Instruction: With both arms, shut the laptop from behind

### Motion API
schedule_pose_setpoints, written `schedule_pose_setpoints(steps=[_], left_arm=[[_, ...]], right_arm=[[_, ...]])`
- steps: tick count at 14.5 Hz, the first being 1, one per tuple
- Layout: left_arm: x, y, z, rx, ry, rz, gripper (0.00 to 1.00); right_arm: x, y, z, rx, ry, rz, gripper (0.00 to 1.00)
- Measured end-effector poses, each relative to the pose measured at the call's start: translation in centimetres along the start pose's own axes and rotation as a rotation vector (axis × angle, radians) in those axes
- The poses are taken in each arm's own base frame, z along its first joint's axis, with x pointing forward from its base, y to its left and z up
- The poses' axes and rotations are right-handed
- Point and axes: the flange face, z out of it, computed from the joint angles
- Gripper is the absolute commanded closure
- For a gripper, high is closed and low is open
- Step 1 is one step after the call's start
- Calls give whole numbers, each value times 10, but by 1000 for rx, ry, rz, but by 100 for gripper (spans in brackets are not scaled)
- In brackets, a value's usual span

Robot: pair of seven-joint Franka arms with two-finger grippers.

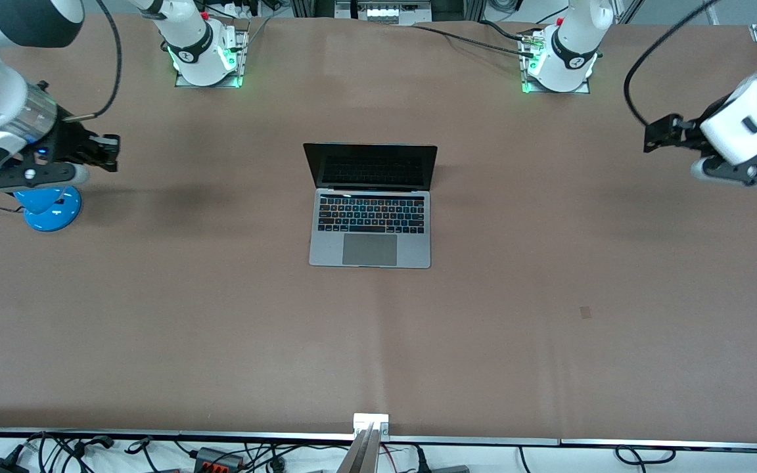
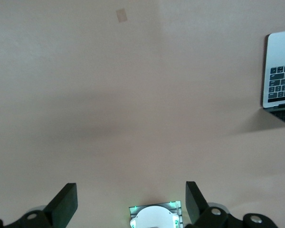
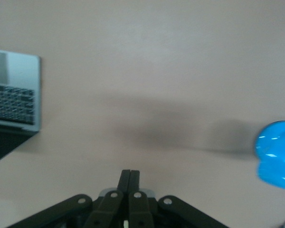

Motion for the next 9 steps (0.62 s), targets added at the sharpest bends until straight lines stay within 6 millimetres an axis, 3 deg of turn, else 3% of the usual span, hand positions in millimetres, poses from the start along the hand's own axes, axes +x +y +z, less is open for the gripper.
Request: schedule_pose_setpoints(steps=[1,2,3,7,9], left_arm=[[7,-1,9,-3,-18,2,52],[11,-2,17,-6,-40,3,73],[12,-2,24,-10,-76,7,87],[2,24,47,-126,-228,55,99],[0,45,67,-215,-284,88,99]], right_arm=[[-1,-6,5,18,-23,-5,100],[-1,-14,12,28,-43,-16,100],[-2,-23,18,33,-59,-27,100],[-7,-63,54,112,-145,-28,100],[-14,-76,72,163,-209,-31,100]])
